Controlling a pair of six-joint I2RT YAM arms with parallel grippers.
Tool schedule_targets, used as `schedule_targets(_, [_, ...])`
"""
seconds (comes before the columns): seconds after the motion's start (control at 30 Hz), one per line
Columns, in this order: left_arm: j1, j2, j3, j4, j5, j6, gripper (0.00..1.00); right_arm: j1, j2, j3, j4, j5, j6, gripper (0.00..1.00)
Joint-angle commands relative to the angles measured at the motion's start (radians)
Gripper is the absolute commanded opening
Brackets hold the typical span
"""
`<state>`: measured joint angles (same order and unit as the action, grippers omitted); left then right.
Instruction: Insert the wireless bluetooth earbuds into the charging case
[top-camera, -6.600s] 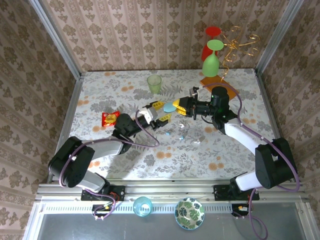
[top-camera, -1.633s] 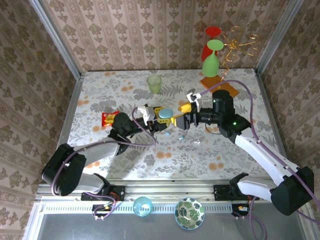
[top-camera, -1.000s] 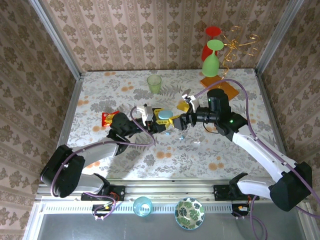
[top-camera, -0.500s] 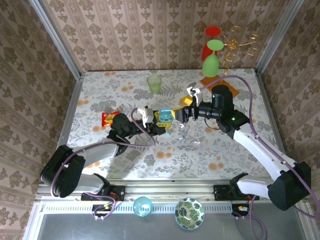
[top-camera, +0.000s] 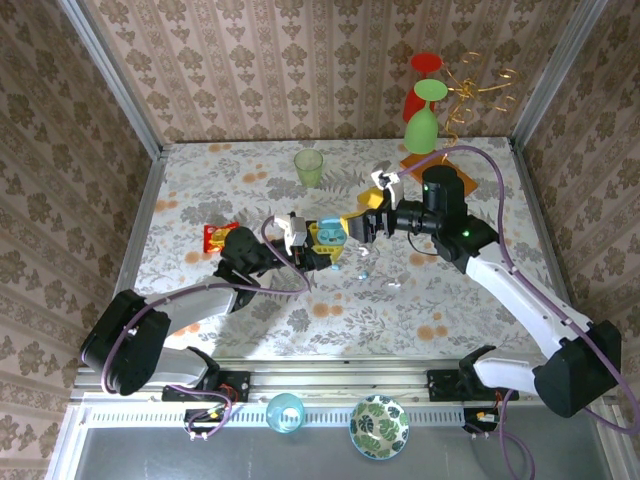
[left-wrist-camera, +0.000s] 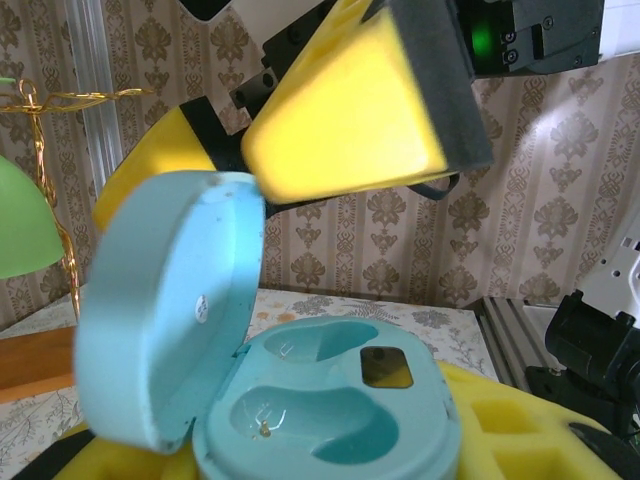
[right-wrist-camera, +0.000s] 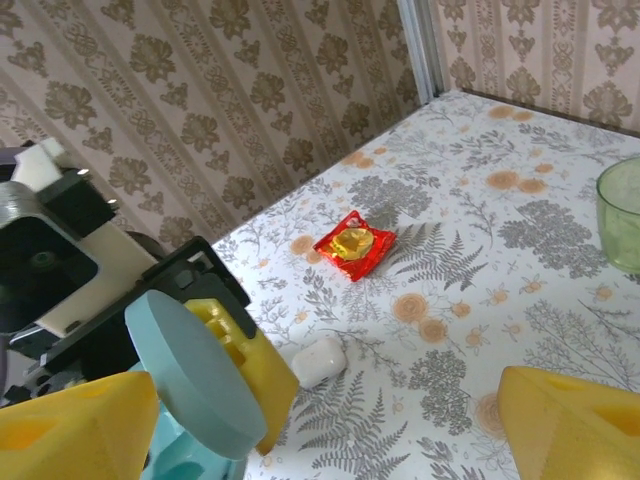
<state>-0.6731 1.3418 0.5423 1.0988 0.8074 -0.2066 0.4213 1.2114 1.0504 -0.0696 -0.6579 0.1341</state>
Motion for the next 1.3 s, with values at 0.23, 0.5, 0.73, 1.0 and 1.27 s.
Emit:
schedule_targets(0.23, [0.006,0.018,0.011,0.051,-0.014,-0.026,0.16,0.030,-0.059,-0.033,0.026,-0.066,-0.070,0.88])
schedule_targets(0.5, [0.005,0.020,0.017,0.062,0.027,-0.055,0.16,0.065,-0.009,-0.002,-0.007,-0.069,-0.139,0.66])
schedule_targets(0.73, [0.000,0.014,0.022,0.066,0.055,-0.077,0.15,0.070,0.031,0.015,-0.031,-0.114,-0.212,0.37])
schedule_targets(1.0, [0.000,0.017,0.018,0.064,0.048,-0.075,0.16,0.076,0.016,0.015,-0.052,-0.143,-0.260,0.01])
schedule_targets(1.27, [0.002,0.021,0.012,0.072,0.021,-0.070,0.44,0.089,-0.038,-0.014,-0.014,-0.065,-0.266,0.00])
